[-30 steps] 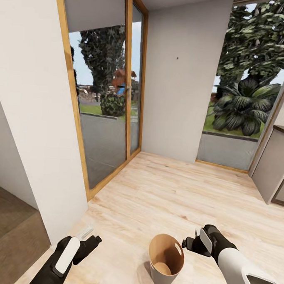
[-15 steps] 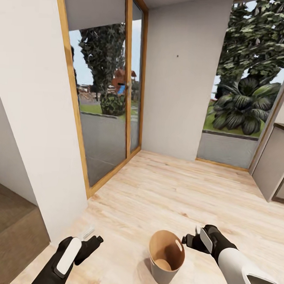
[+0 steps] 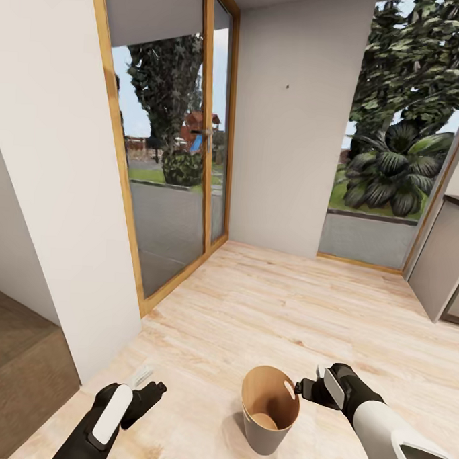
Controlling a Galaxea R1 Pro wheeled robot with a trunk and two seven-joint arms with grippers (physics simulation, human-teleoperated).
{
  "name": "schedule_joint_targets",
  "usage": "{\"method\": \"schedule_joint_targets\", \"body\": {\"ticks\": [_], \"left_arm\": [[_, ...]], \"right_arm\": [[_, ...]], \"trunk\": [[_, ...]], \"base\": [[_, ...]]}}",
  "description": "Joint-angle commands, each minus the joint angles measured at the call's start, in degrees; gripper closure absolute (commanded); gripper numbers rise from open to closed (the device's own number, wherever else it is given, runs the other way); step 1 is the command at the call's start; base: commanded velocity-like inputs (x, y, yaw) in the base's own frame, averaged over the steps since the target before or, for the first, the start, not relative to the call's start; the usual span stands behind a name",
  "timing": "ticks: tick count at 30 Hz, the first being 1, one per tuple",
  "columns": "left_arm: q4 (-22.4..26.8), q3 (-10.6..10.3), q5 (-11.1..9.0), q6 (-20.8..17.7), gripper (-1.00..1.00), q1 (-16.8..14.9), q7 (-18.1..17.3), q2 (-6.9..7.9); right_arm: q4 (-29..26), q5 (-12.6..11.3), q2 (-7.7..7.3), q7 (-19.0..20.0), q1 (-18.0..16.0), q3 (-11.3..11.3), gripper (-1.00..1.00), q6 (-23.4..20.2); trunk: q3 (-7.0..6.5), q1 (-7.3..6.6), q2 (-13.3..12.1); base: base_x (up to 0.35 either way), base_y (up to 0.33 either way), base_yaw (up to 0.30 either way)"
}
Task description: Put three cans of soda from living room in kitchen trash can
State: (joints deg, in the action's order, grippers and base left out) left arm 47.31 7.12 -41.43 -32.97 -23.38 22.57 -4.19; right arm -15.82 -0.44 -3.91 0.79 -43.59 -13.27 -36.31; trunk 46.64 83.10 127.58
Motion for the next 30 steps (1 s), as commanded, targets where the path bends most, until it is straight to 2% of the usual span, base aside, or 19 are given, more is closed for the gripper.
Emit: {"method": "schedule_joint_targets", "body": {"ticks": [1, 3, 10, 13, 16, 23, 27, 30], "left_arm": [[0.0, 0.0, 0.0, 0.0, -1.00, 0.0, 0.1, -0.01], [0.0, 0.0, 0.0, 0.0, -1.00, 0.0, 0.1, -0.03], [-2.1, -0.1, 0.1, 0.1, -1.00, 0.4, -0.5, -0.22], [-3.1, -2.5, 2.0, 0.3, -1.00, 1.6, -0.8, -0.11], [-3.4, -4.4, 2.8, 1.0, -1.00, 2.0, -0.9, -0.11], [-3.4, -5.0, 3.1, 1.2, -1.00, 2.2, -0.9, -0.09], [-3.4, -4.5, 2.6, 1.0, -1.00, 2.1, -0.7, -0.20], [-2.3, -2.9, 0.2, 0.8, -1.00, 1.9, -0.7, -0.30]], "right_arm": [[0.0, 0.0, -0.02, 0.0, 0.0, 0.0, -1.00, 0.0], [0.0, 0.0, -0.03, 0.0, 0.0, 0.0, -1.00, 0.0], [0.0, 0.0, -0.12, 0.1, 0.0, 0.0, -1.00, -0.1], [0.0, 0.0, -0.13, 0.1, 0.0, 0.0, -1.00, -0.1], [0.0, 0.0, -0.13, 0.1, 0.0, 0.0, -1.00, -0.1], [0.0, 0.0, 0.00, 0.1, 0.0, 0.0, -1.00, -0.2], [0.0, 0.0, -0.03, 0.0, 0.0, 0.0, -1.00, -0.2], [0.0, 0.0, 0.02, 0.0, 0.0, 0.0, -1.00, -0.2]], "trunk": [[0.18, 0.23, 0.4], [0.54, 0.66, 1.2], [0.54, 0.66, 1.2], [0.54, 0.66, 1.2], [0.54, 0.66, 1.2], [0.54, 0.66, 1.2], [0.54, 0.66, 1.2], [0.72, 0.88, 1.6]], "base": [[0.000, 0.000, 0.000], [0.000, 0.000, 0.000], [0.000, 0.000, 0.000], [0.094, 0.000, 0.000], [0.262, 0.000, 0.000], [0.317, 0.000, 0.000], [0.110, 0.000, 0.000], [0.029, 0.000, 0.000]]}}
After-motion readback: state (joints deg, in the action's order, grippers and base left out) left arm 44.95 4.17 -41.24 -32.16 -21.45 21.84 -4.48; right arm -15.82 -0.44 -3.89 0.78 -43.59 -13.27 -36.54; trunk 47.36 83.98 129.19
